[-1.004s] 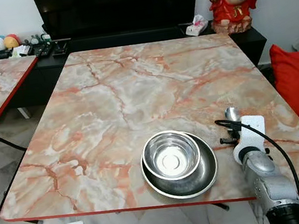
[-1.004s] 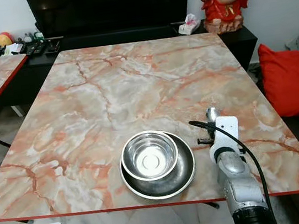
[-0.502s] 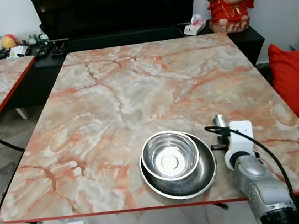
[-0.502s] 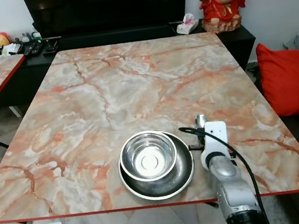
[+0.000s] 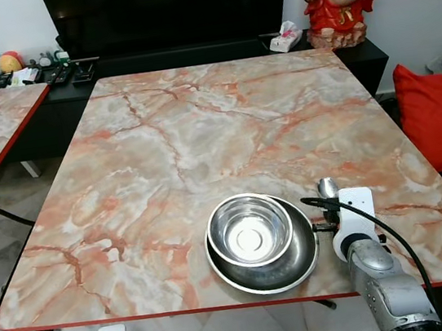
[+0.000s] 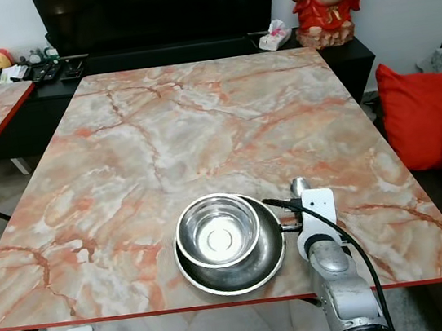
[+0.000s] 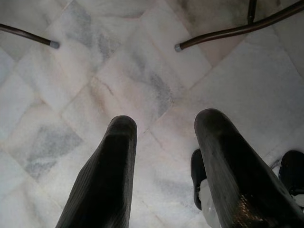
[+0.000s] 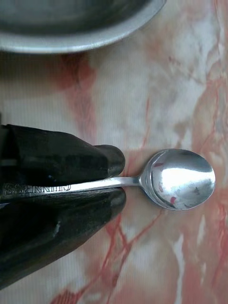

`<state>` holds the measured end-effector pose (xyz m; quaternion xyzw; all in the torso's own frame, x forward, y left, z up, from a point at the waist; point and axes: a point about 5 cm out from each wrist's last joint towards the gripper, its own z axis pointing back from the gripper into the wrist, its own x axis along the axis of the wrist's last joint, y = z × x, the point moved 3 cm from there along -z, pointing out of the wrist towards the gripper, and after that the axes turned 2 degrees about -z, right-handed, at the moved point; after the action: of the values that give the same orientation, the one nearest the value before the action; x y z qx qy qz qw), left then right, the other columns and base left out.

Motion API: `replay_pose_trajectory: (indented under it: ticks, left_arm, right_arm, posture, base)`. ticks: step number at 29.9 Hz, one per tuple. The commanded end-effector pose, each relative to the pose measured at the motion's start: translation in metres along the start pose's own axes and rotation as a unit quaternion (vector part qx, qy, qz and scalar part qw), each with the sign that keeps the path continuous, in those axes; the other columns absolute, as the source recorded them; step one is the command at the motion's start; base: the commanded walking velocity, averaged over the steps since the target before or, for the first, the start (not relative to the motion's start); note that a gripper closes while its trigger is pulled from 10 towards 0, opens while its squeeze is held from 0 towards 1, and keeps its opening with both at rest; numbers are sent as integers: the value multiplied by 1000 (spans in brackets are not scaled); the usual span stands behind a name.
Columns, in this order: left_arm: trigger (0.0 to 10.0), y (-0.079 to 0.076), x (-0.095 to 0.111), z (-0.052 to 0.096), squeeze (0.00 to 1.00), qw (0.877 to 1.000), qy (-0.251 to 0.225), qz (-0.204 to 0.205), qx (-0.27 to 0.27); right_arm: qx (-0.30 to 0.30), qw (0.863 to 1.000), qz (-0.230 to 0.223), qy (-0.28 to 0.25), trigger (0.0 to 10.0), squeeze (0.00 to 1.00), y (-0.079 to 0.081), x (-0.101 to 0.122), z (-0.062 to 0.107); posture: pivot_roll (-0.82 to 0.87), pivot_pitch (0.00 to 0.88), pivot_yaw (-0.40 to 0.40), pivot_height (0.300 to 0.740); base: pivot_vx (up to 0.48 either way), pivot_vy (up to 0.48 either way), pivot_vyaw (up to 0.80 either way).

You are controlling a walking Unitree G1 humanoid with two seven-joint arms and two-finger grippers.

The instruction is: Setting the table

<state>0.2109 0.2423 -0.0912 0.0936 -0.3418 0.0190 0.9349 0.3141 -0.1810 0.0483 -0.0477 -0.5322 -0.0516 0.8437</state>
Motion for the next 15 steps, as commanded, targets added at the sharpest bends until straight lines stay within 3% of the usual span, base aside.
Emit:
replay_pose_trajectory:
  ticks: [1,15]
  left_arm:
    - [10000,0,-5,1,0,1000,9,-3,-2]
    - [10000,-4,-3,0,0,1000,6,-12,-7]
  right_arm:
    - [1,1000,1,-6,10000,0,2,4,3]
    - [9,1000,-6,12,10000,0,5,-10,6]
  posture:
    - [11,0,8,740]
    - [6,0,9,740]
  base:
    - [0,0,0]
    - [0,0,0]
